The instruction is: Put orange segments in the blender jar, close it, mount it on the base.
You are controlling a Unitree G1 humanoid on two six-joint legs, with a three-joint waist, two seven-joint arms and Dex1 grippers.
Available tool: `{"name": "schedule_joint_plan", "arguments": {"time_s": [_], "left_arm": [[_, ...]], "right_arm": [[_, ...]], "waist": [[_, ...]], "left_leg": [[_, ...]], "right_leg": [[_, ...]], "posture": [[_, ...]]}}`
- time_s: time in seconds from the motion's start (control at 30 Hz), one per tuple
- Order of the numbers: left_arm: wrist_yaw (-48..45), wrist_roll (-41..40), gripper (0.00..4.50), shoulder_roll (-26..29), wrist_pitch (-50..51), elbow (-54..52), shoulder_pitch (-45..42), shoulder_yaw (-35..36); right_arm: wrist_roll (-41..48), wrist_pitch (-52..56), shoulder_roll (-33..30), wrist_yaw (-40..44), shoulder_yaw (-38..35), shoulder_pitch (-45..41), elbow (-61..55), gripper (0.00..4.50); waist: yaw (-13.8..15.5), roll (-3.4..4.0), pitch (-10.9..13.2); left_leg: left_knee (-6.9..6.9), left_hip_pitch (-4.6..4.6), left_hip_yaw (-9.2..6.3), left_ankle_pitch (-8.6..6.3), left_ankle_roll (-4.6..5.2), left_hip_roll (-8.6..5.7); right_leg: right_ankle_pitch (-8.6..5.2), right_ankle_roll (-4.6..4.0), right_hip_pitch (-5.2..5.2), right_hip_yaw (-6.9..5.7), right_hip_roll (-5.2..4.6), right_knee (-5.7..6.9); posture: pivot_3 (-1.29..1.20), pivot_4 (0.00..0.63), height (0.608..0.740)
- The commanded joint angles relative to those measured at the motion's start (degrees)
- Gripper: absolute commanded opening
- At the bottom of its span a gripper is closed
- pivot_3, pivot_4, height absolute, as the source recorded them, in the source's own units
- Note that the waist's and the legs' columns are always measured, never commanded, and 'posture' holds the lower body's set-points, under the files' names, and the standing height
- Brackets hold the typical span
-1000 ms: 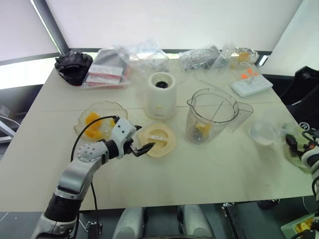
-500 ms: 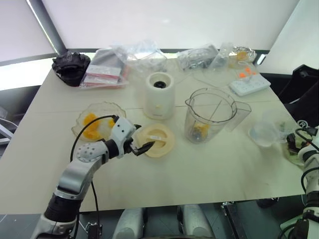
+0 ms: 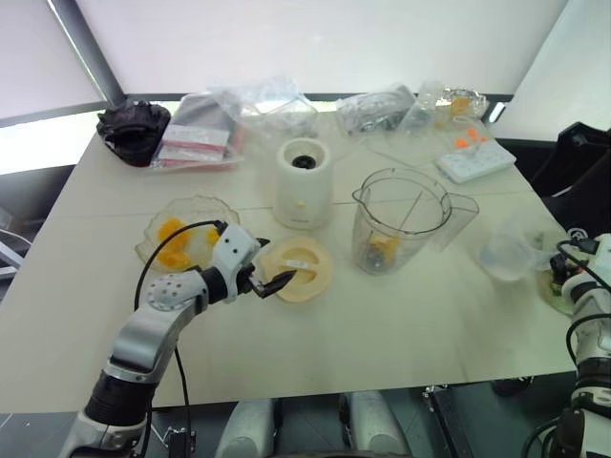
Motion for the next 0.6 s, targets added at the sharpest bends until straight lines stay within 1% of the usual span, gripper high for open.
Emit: {"name": "schedule_joint_plan", "arguments": {"time_s": [0.03, 0.07, 0.1, 0.2, 0.37, 0.5, 0.6], "left_arm": [[0.28, 0.08, 4.50, 0.31, -1.12, -2.17, -0.10, 0.25], [0.29, 0.10, 4.50, 0.30, -1.13, -2.16, -0.10, 0.25], [0.29, 0.10, 4.50, 0.30, -1.13, -2.16, -0.10, 0.26], [0.40, 0.23, 4.50, 0.23, -1.33, -2.16, -0.09, 0.18], [0.29, 0.33, 4.50, 0.28, -1.53, -1.94, -0.23, 0.28], [0.05, -0.24, 4.50, 0.19, -1.35, -2.16, -0.04, 0.67], [-0.10, -1.23, 4.50, -0.38, -1.59, -2.19, -0.06, 1.30]], "right_arm": [[0.02, -1.78, -0.65, 0.09, -0.88, -0.84, -0.02, 0.82], [0.03, -1.81, -0.65, 0.12, -0.88, -0.85, 0.02, 0.22], [0.07, -1.88, -0.66, 0.14, -0.86, -0.85, 0.08, 0.04], [0.33, -2.09, -0.40, 0.31, -0.85, -0.20, -0.31, 0.04], [0.98, -1.90, 0.33, 0.04, -0.91, 0.55, -1.16, 0.04], [2.60, -1.49, 1.60, -0.09, -1.94, 0.77, -2.74, 0.04], [5.83, -0.31, 3.40, 0.34, -3.90, 0.41, -5.39, 0.04]], "waist": [[0.08, 0.01, 0.00], [0.02, 0.01, 0.00], [-0.06, 0.01, 0.00], [0.29, -0.05, 0.00], [-0.05, -0.05, 0.00], [-0.02, -0.05, 0.00], [-0.05, -0.05, 0.00]], "left_leg": [[0.00, 0.00, 0.00, 0.00, 0.00, 0.00], [0.00, -0.01, 0.00, 0.00, 0.00, 0.00], [0.00, -0.01, 0.01, 0.00, 0.00, 0.00], [0.00, 0.03, -0.04, 0.00, 0.00, 0.00], [0.00, 0.03, -0.08, 0.00, 0.01, 0.01], [0.00, 0.04, -0.09, 0.00, 0.01, 0.03], [0.00, 0.03, -0.09, 0.00, 0.01, 0.03]], "right_leg": [[0.00, 0.00, 0.00, 0.00, -0.01, -0.01], [0.00, 0.00, 0.00, 0.00, -0.01, -0.03], [0.00, 0.00, 0.01, 0.00, -0.01, -0.04], [0.00, 0.00, 0.14, -0.07, -0.01, -0.10], [0.00, 0.00, 0.15, -0.04, -0.03, -0.15], [0.00, 0.00, 0.15, -0.04, -0.01, -0.15], [0.00, 0.00, 0.15, -0.04, -0.02, -0.15]], "posture": [[0.00, 0.150, 0.740], [0.00, 0.150, 0.740], [0.00, 0.150, 0.740], [0.00, 0.150, 0.740], [0.00, 0.150, 0.740], [0.00, 0.150, 0.740], [0.00, 0.150, 0.740]]}}
